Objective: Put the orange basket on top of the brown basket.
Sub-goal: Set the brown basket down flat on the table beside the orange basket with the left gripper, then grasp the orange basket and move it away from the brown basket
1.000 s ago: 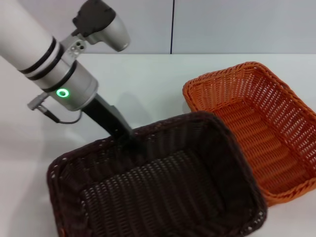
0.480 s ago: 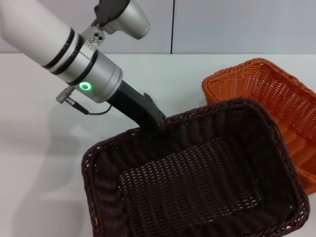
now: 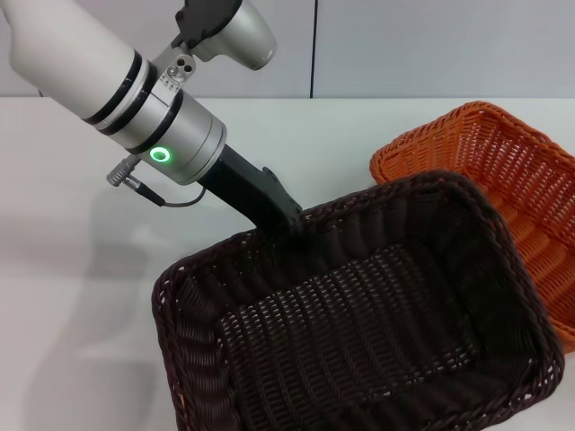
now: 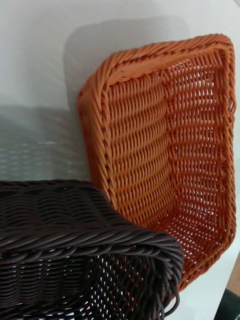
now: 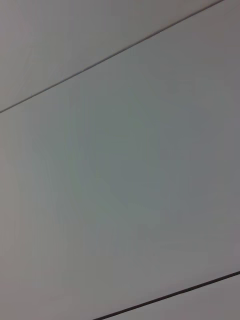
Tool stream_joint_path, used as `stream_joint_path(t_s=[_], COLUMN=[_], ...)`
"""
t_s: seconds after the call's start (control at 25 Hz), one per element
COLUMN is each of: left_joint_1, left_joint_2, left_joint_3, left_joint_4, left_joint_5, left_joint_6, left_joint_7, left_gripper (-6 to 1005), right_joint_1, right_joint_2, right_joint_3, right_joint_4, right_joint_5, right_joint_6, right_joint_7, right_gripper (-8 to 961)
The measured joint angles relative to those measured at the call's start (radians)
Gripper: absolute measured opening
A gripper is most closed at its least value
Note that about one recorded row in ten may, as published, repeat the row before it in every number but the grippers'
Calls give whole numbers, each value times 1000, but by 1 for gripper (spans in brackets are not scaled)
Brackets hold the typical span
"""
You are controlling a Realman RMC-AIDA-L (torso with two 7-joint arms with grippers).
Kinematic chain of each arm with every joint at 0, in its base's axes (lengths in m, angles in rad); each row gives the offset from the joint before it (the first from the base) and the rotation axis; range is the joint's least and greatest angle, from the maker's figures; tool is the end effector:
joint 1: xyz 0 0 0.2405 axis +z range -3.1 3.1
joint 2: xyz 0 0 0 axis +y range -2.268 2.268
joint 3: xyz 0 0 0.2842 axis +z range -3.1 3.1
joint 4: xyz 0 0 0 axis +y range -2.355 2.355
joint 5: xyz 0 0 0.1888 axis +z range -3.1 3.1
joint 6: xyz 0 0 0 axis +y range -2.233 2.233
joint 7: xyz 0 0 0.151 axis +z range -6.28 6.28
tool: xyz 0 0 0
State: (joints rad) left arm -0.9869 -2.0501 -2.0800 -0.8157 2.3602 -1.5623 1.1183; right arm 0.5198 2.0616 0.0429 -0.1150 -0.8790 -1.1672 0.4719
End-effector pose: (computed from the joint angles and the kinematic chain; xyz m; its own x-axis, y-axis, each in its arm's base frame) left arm -0.1348 0.4009 -0.0409 0.9357 0.3407 -0.0910 0.3372 -0.9400 -0.0524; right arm 0.3973 0.3447 0.1018 0.4589 0.3098 -0.8327 -0.8704 0.3446 -0.3515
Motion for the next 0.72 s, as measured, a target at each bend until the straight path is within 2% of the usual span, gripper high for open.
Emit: stream_joint_path(t_s=[0.52,0.72], left_joint_1=[15,30], left_joint_2=[5,2], left_joint_3=[-3,-35], left_joint_4=[-53,-92], left_joint_5=[72,67], left_joint_6=[1,19], left_joint_7=[-66,-62], left_gripper=[166,439], right_joint_1=[6,6], right_joint_2=[-4,-4], right_joint_3=[0,0], right_joint_4=[-3,-5], right_joint_5=[0,1], right_joint_6=[3,7], right_joint_7=[1,1], right_gripper=[653,651])
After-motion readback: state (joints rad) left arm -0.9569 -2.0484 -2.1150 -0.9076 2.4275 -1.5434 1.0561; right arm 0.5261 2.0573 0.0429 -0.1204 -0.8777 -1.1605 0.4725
